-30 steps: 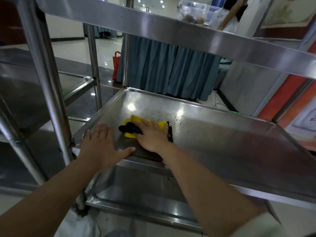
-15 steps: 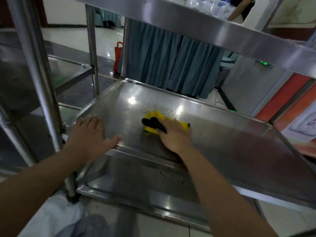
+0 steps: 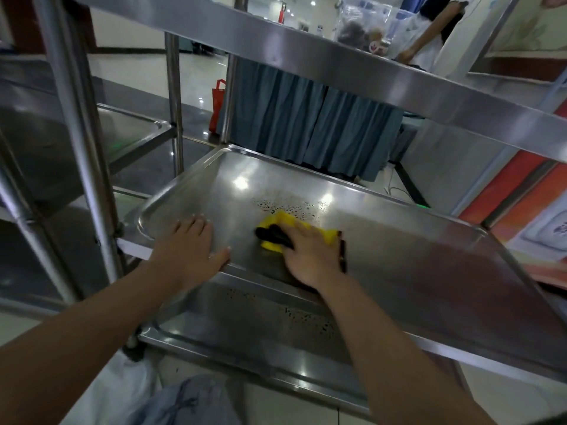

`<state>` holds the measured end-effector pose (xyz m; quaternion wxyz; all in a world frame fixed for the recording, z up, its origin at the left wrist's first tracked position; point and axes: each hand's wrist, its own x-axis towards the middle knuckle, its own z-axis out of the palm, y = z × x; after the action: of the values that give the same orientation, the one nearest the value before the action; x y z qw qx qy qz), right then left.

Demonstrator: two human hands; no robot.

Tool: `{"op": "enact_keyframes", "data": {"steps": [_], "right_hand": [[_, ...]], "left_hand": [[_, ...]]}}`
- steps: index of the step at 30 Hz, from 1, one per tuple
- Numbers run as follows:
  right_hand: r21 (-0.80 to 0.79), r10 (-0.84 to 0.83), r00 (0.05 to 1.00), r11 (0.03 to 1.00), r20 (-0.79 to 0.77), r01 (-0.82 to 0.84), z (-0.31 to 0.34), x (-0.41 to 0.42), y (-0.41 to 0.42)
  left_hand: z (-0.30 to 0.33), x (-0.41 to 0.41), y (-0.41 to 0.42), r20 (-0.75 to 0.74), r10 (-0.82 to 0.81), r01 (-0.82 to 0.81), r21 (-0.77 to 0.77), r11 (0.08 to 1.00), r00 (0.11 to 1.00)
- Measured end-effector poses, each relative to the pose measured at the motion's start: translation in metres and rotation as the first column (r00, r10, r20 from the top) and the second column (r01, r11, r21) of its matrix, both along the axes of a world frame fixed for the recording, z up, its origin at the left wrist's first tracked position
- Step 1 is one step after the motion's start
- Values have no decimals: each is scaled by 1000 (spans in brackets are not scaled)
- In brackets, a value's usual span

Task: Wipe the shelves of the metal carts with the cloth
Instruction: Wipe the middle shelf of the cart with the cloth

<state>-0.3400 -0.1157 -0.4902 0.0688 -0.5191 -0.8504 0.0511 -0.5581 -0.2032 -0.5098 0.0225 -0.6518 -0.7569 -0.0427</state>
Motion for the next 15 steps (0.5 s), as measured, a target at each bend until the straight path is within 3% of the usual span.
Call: {"op": "enact_keyframes", "data": {"steps": [3, 7, 15], "right_hand": [[-52, 116, 993, 992, 1, -116, 0, -29, 0], [-55, 131, 991, 990, 10, -130, 2, 4, 5], [27, -130, 991, 991, -36, 131, -1, 147, -9]], "left_hand": [[-1, 14, 1, -3, -29, 29, -4, 1000, 1000], [3, 33, 2, 46, -48, 48, -9, 999, 998], [3, 101, 22, 114, -236, 239, -15, 971, 965]]}}
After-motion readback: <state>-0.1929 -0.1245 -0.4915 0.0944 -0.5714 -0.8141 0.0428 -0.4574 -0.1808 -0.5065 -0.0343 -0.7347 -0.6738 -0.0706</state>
